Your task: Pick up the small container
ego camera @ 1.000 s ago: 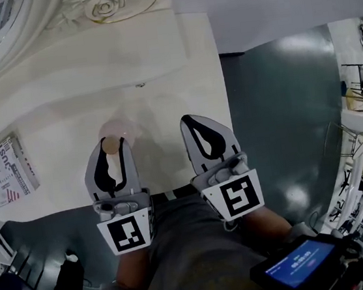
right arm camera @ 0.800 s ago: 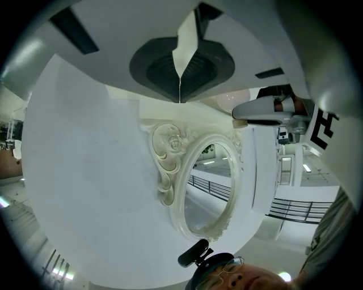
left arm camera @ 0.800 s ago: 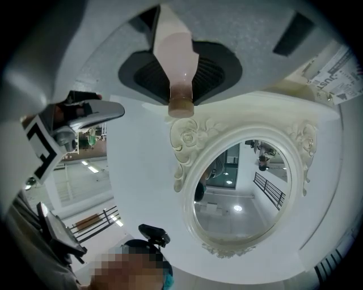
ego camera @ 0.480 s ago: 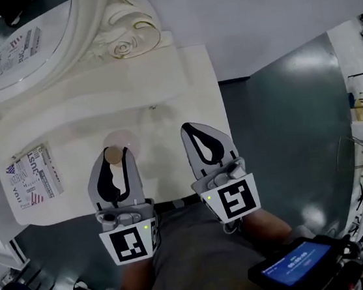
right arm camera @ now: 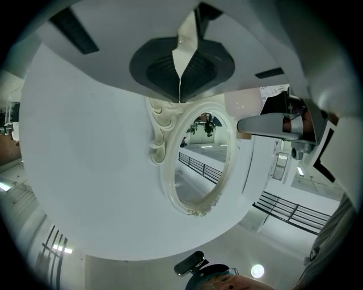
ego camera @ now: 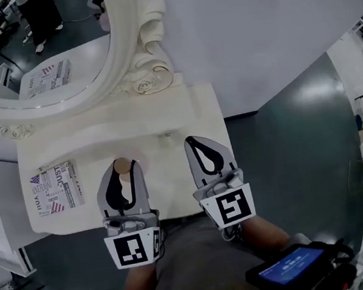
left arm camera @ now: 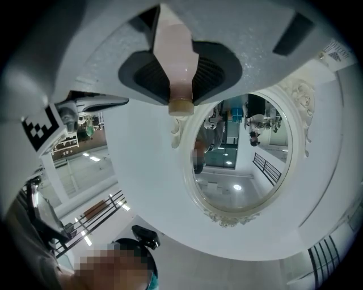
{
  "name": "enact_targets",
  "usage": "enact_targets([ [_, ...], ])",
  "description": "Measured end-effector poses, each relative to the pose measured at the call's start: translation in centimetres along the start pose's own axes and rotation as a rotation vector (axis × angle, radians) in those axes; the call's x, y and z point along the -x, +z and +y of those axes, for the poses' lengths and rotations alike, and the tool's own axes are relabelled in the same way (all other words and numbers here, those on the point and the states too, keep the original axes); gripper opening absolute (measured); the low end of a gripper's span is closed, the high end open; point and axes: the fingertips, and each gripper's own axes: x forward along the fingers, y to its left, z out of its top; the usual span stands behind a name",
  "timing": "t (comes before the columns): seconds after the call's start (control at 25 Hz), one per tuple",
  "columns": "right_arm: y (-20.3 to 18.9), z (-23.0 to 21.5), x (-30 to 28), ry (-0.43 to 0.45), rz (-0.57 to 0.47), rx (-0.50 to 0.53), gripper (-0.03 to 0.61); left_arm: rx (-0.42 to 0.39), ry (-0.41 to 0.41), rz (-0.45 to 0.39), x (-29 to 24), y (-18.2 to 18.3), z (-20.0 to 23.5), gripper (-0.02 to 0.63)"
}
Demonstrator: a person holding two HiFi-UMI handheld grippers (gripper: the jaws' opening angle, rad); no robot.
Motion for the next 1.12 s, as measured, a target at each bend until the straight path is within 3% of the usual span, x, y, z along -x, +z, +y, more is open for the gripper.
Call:
enact_targets([
  [1.12, 1.2, 0.0, -0.1, -0.014, -0.022, 0.031, 0.012, 0.009, -0.027, -0.010, -0.4, 0.6, 0.3, 0.130],
])
